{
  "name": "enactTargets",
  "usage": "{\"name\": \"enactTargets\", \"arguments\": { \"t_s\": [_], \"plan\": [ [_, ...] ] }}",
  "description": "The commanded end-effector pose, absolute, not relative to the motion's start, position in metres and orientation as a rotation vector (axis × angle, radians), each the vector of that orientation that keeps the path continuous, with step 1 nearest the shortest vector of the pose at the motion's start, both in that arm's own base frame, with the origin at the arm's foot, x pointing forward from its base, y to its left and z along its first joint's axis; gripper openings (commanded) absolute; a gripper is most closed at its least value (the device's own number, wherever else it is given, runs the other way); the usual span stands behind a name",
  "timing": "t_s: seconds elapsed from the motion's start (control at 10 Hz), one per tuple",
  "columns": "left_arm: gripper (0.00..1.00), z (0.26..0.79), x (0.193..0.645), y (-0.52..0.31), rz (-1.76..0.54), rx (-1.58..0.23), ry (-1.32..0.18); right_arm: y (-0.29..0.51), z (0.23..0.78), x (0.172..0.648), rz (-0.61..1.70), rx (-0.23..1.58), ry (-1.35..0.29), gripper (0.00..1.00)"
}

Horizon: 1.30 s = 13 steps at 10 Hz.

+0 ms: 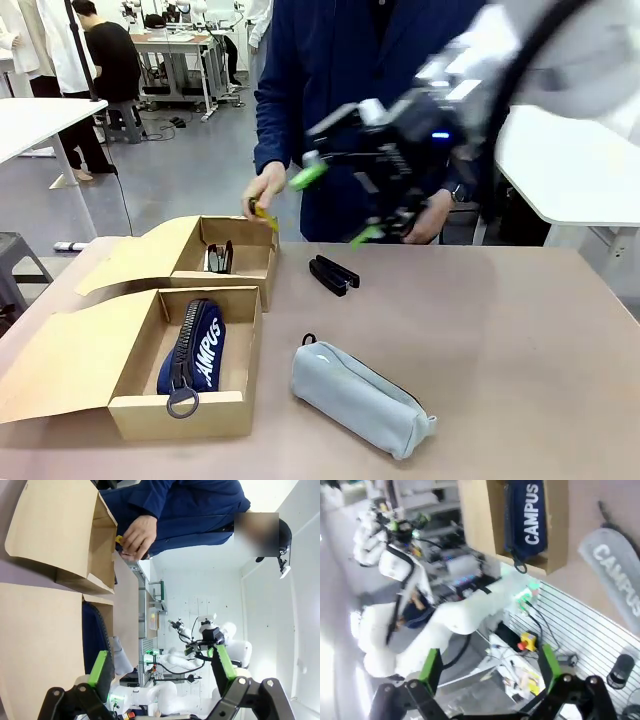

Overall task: Place items inside the box.
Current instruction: Pick up a Pencil pouch or Stapler and place it inside the Mailer Box closest to the robot.

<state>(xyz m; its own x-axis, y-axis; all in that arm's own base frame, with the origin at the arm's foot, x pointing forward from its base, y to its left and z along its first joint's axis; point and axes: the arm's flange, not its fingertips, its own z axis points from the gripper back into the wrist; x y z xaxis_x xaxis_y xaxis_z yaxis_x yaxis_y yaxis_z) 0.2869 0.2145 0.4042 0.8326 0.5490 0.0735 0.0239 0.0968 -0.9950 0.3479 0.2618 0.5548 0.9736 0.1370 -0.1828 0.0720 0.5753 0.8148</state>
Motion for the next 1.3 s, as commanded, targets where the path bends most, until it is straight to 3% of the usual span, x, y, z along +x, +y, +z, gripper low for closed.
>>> {"name": "enactTargets", "arguments": {
  "t_s": [0.0,0.1,0.3,0.6,0.8,0.9,1.2],
  "plan": [
    [1.00,0.404,0.286,0.213,0.395,-1.446,-0.510,0.169,0.519,0.318,-0.074,1.123,0.262,1.00],
    [1.00,0.404,0.286,0.213,0.395,-1.446,-0.510,0.124,0.496,0.318,-0.158,1.195,0.437,1.00],
    [1.00,0.404,0.286,0.213,0.395,-1.446,-0.510,0.049,0.435,0.313,-0.169,1.343,0.462,1.00],
    [1.00,0.404,0.286,0.213,0.395,-1.446,-0.510,-0.011,0.323,0.274,-0.030,1.513,0.098,1.00],
    [1.00,0.404,0.286,0.213,0.395,-1.446,-0.510,-0.001,0.270,0.275,-0.156,1.617,-0.080,1.00],
    [1.00,0.404,0.286,0.213,0.395,-1.446,-0.510,-0.050,0.345,0.329,-0.119,1.509,0.125,1.00],
    [1.00,0.404,0.286,0.213,0.395,-1.446,-0.510,-0.050,0.345,0.329,-0.119,1.509,0.125,1.00]
  ]
}}
